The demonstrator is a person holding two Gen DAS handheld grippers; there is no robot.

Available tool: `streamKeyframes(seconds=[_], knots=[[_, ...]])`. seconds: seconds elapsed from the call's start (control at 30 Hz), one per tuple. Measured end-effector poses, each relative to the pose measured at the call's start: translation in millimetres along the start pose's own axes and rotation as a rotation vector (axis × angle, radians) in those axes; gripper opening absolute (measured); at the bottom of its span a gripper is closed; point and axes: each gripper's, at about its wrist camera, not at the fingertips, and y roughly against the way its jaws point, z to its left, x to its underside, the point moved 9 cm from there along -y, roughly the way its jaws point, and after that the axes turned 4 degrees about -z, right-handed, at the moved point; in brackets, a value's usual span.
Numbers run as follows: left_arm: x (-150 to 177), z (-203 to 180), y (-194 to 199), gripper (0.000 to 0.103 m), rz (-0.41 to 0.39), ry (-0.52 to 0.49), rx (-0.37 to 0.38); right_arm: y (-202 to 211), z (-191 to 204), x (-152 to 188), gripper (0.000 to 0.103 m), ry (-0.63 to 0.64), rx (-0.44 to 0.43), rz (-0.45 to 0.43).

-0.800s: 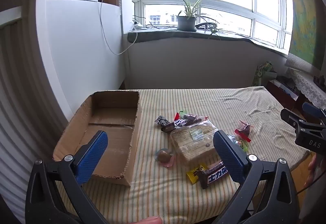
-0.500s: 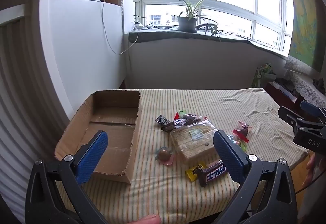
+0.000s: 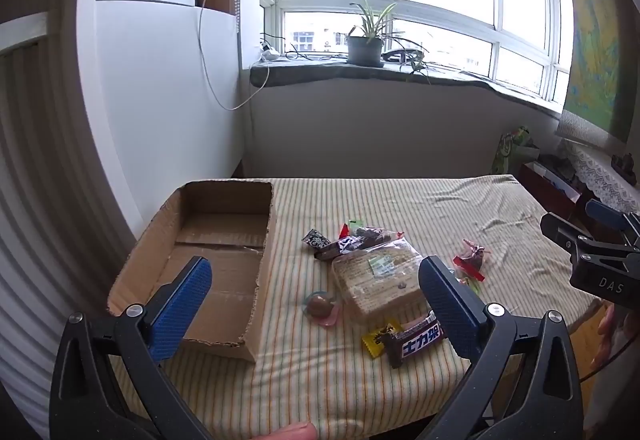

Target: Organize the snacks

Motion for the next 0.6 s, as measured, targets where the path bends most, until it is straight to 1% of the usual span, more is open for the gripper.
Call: streamKeyframes(seconds=[0.6], knots=[[-1.8, -0.9, -0.8, 0.103, 0.001, -0.002, 0.002, -2.4, -0.1, 3.3, 0.103, 0.012, 0.003, 0.010]])
